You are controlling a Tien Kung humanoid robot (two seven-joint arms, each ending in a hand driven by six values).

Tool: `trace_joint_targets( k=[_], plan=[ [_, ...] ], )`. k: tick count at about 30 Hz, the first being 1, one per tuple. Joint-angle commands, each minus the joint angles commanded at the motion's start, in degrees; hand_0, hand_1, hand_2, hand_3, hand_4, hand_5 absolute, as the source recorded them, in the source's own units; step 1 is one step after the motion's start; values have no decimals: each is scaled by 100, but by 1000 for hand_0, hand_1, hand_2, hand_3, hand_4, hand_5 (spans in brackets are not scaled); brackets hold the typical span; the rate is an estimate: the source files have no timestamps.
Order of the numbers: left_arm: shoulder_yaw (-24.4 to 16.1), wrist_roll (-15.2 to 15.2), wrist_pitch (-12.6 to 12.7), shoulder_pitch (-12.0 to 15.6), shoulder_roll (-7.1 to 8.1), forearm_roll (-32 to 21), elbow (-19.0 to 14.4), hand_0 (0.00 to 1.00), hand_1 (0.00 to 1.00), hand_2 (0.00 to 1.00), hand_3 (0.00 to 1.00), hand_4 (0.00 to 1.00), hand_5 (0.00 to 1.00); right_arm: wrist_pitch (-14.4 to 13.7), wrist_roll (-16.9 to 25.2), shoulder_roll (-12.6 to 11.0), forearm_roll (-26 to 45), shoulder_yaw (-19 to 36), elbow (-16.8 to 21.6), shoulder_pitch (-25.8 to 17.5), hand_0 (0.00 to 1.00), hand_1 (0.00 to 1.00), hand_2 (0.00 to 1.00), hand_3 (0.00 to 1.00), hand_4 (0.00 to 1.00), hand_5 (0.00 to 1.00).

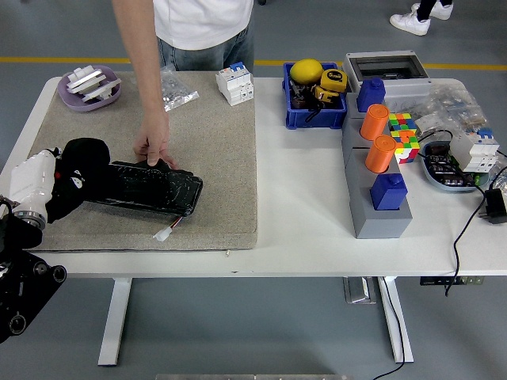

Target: Pick the rag up,wipe the panel,place it on the desk

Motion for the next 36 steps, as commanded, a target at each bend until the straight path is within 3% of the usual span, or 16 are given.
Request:
trace_joint_targets(
  k=[8, 16, 29, 36],
  plan=[
    [34, 8, -12, 8, 22, 8, -121, 225, 190, 545, 531, 141, 2, 0, 2, 0, 5, -10, 4, 6, 779, 478, 682, 631, 998, 533],
    [310, 91, -40, 65, -83, 95, -509, 225, 190, 545, 531, 143, 2, 5, 0, 10, 24, -16, -4, -2, 778, 478, 682, 631, 998, 533],
    [1628, 264, -151, -53, -95, -5, -1322, 225, 193, 547, 532, 167, 2, 22, -5, -8, 141, -128, -32, 8, 779, 478, 681, 629, 998, 533],
    [2054, 338, -185, -118, -128, -88, -1714, 225, 193, 546, 532, 170, 2, 28, -9, -20, 156, -150, -35, 5, 779, 478, 681, 630, 998, 534]
  ],
)
